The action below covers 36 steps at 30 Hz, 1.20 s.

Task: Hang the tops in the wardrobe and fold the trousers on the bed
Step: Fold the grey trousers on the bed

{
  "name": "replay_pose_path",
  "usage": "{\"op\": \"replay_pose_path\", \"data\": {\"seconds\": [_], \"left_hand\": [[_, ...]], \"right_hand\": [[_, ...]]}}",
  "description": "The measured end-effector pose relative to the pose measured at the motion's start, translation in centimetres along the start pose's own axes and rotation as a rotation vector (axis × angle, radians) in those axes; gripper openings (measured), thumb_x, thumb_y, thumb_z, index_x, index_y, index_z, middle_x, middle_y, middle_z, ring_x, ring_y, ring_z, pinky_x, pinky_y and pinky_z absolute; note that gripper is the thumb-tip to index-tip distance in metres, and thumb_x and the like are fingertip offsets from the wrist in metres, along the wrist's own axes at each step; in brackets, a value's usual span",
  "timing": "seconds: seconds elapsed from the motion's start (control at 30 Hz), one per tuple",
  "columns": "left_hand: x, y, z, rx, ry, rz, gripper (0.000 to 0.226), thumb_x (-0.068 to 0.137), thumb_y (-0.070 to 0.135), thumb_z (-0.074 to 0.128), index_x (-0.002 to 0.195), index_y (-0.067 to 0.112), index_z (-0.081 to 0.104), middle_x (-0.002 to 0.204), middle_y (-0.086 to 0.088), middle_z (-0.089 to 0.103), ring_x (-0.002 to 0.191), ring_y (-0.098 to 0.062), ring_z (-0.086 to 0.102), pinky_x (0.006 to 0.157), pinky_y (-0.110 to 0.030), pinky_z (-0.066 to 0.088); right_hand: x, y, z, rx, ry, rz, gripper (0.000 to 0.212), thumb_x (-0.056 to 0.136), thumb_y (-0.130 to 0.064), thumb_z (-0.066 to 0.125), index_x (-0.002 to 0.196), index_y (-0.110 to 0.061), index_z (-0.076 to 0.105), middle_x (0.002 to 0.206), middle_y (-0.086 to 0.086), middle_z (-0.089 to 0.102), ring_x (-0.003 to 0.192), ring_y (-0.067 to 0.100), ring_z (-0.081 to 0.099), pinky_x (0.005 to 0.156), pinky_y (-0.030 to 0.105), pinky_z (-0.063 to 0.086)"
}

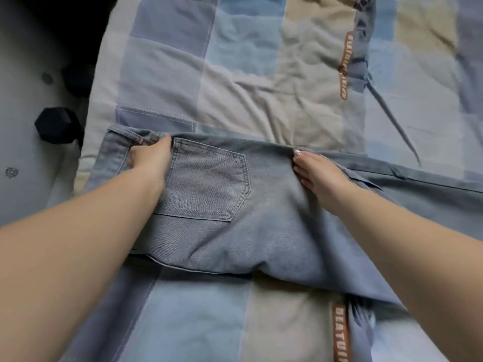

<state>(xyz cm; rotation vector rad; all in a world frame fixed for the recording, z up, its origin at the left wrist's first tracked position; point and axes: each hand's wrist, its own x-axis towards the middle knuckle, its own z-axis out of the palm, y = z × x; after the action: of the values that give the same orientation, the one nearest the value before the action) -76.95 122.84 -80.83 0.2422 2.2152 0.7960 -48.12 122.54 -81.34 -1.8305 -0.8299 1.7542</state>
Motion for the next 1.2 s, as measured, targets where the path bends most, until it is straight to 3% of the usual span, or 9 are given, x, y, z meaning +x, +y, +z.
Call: {"op": "replay_pose_path", "data": {"seconds": [0.1,0.3,0.37,0.47,0.73,0.83,0.97,1.07,1.2], "left_hand": [[-1.6,-0.1,0.0,0.102,-0.007,0.113,0.068,0.072,0.038,0.057,0.134,0.014,0.046,0.137,-0.019,0.048,0.12,-0.037,0.053,0.103,-0.049,0.044],[-12.4,-3.3,5.0,0.146,-0.028,0.395,0.042,0.092,0.011,0.049,0.134,0.009,0.045,0.132,-0.009,0.049,0.106,-0.017,0.05,0.096,-0.019,0.041],[-18.1,-5.7,8.0,0.092,-0.139,0.405,0.036,0.093,0.006,0.051,0.128,0.005,0.048,0.127,-0.014,0.055,0.101,-0.022,0.054,0.099,-0.026,0.044],[-26.9,-9.4,12.2,0.066,-0.301,0.3,0.029,0.093,0.002,0.052,0.121,0.005,0.053,0.122,-0.02,0.059,0.102,-0.031,0.058,0.103,-0.049,0.042],[-47.2,-21.7,21.8,0.079,-0.439,-0.096,0.028,0.095,0.011,0.052,0.123,0.007,0.054,0.1,-0.002,0.062,0.092,-0.013,0.059,0.086,-0.035,0.047],[-53.3,-25.3,25.5,0.079,-0.494,-0.314,0.028,0.095,0.018,0.055,0.123,0.013,0.052,0.115,-0.001,0.057,0.101,-0.013,0.052,0.086,-0.033,0.04],[-58.9,-28.8,29.4,0.051,-0.482,-0.429,0.016,0.094,0.015,0.057,0.108,0.017,0.052,0.095,0.008,0.06,0.077,-0.001,0.052,0.07,-0.022,0.035],[-60.7,-31.4,30.3,0.088,-0.462,-0.405,0.018,0.093,0.009,0.058,0.11,0.015,0.054,0.089,0.01,0.062,0.072,-0.001,0.056,0.059,-0.021,0.034],[-61.6,-33.5,30.5,0.236,-0.536,-0.462,0.026,0.091,0.015,0.062,0.117,0.016,0.057,0.106,0.005,0.065,0.081,-0.006,0.056,0.073,-0.026,0.039]], "right_hand": [[-1.8,0.0,-1.3,0.089,0.003,0.006,0.01,0.095,-0.029,0.054,0.094,-0.024,0.063,0.106,-0.002,0.063,0.094,0.01,0.059,0.069,0.014,0.046],[-9.4,5.6,-9.7,0.199,0.028,0.033,0.01,0.094,-0.025,0.055,0.096,-0.029,0.065,0.102,-0.012,0.068,0.097,0.003,0.063,0.082,0.023,0.047],[-12.3,8.1,-14.1,0.203,0.066,0.06,0.013,0.095,-0.021,0.054,0.095,-0.028,0.065,0.101,-0.012,0.068,0.096,0.003,0.063,0.083,0.024,0.047],[-16.3,11.9,-21.3,0.225,0.107,0.112,0.017,0.096,-0.016,0.052,0.101,-0.025,0.066,0.105,-0.007,0.069,0.098,0.007,0.064,0.083,0.025,0.049],[-23.7,20.6,-43.4,-0.075,0.076,0.101,0.024,0.094,-0.009,0.056,0.104,-0.03,0.064,0.11,-0.008,0.068,0.11,0.01,0.061,0.103,0.037,0.044],[-25.7,23.9,-50.1,-0.167,0.122,0.127,0.032,0.093,-0.007,0.054,0.114,-0.031,0.061,0.122,-0.007,0.064,0.106,0.003,0.059,0.094,0.022,0.045],[-27.3,28.4,-55.4,-0.35,0.11,0.15,0.054,0.086,0.003,0.049,0.128,-0.03,0.056,0.133,-0.013,0.051,0.114,0.014,0.057,0.074,0.001,0.042],[-27.1,31.2,-56.9,-0.641,0.02,0.074,0.063,0.084,0.003,0.046,0.14,-0.027,0.046,0.153,-0.008,0.03,0.135,0.014,0.036,0.1,0.011,0.027],[-25.4,33.4,-58.0,-0.914,-0.014,-0.014,0.071,0.084,0.001,0.045,0.148,-0.027,0.031,0.16,-0.002,0.006,0.145,0.017,0.009,0.116,0.028,0.014]]}}
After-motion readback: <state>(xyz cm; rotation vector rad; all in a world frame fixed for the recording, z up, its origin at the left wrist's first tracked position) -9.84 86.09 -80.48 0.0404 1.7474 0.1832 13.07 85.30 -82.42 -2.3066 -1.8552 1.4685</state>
